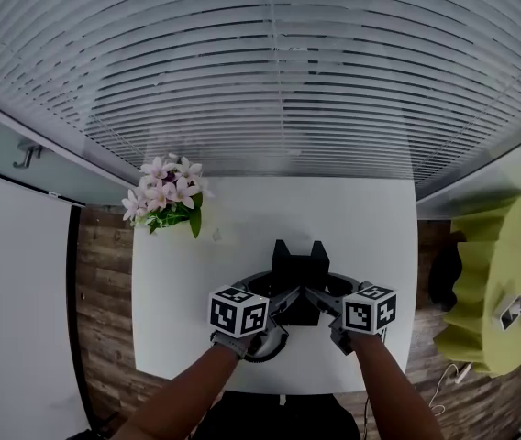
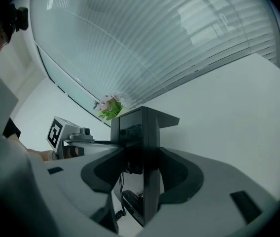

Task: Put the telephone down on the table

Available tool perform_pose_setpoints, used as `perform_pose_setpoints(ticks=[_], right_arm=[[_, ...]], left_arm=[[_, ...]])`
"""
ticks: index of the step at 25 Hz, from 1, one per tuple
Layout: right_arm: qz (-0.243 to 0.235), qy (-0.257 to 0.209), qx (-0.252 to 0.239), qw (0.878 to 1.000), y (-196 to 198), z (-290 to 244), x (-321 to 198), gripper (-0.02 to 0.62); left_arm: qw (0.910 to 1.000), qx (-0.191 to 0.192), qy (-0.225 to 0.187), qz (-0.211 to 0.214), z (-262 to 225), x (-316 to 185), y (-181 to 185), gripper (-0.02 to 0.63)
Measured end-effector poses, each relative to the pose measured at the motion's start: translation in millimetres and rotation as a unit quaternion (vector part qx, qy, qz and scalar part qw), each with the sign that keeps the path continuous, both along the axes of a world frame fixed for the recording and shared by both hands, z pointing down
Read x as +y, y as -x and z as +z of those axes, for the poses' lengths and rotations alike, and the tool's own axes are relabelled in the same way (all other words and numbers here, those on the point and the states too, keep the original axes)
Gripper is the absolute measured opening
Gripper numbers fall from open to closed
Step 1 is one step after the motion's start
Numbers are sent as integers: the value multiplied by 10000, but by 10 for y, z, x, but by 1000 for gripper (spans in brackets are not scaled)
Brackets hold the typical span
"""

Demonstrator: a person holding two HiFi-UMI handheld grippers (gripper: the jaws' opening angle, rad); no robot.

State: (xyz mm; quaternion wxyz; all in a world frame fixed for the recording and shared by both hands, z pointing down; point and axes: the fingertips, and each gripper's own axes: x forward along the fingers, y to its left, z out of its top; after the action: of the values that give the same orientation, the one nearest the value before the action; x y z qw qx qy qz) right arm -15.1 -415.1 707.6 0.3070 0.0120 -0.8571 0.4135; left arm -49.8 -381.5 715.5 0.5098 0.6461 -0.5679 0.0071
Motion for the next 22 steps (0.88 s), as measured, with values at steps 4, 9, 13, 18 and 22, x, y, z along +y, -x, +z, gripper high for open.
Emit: perform_pose_setpoints(ticks=[4,9,13,18,22], right_arm=[[73,92,31,9999,26,61,-32,233],[92,164,85,9998,52,115,-42,233],[107,157,94,9998,59,117,-45,233],[141,101,118,9998,57,117,-50,237],[539,-407,200,9975,-11,33,-217,247]], left_arm=[[9999,123,31,-68,61,-29,30,267],[9996,224,69,-129,119,-34,55,268],[9996,248,22,-128,126,-38,62,267],[10000,-42,-83,-36,95,-47,88,268],[9980,-599,-130,-168,-10,15,216,271]])
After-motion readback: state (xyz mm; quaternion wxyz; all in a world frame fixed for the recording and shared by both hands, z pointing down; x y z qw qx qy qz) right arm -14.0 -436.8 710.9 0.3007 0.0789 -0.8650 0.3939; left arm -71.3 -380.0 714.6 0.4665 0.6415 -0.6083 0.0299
